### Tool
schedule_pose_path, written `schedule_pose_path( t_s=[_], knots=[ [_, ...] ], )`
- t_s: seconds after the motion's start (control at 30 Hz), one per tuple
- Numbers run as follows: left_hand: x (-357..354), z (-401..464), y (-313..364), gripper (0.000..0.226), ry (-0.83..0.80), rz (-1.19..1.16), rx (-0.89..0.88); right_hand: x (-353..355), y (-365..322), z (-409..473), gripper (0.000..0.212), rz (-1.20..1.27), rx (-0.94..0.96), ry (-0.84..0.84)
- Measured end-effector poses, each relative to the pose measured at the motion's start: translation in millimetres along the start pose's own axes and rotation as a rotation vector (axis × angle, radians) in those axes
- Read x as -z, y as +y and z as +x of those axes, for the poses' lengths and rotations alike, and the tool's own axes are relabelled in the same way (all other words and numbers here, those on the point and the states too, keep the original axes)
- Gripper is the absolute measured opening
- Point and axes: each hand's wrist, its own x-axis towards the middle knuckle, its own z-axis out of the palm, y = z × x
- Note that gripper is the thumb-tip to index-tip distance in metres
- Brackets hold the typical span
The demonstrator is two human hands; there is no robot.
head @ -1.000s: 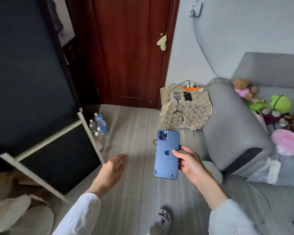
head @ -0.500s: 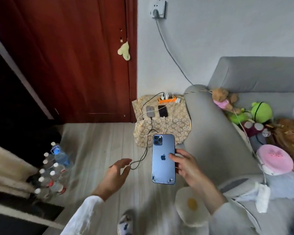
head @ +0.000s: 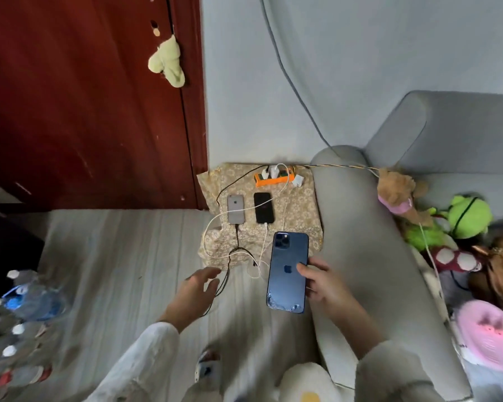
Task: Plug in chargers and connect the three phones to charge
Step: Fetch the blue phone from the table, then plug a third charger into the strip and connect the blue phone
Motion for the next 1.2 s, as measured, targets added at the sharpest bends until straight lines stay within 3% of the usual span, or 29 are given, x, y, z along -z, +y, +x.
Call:
schedule_pose_path(
  t_s=[0.43,0.57,0.77,0.97,1.03,1.2],
  knots=[
    [-129,218,49,0.038,-0.142,0.158,0.147,90,-65,276,0.027,-0.080,-0.200,0.106],
    [-179,289,54,0.047,-0.222,0.258,0.153,108,-65,371,0.029,-0.110,-0.276,0.171],
    [-229,382,38,0.064,-0.264,0.462,0.191,114,-44,480,0.032,-0.164,-0.303,0.126],
    [-255,439,15,0.093,-0.250,0.610,0.157,114,-32,530,0.011,-0.165,-0.298,0.123],
    [-261,449,12,0.103,-0.227,0.626,0.162,114,-31,535,0.017,-0.251,-0.246,0.166],
    [-272,458,12,0.119,-0.181,0.689,0.216,115,-40,537,0.019,-0.744,-0.125,0.132]
  ],
)
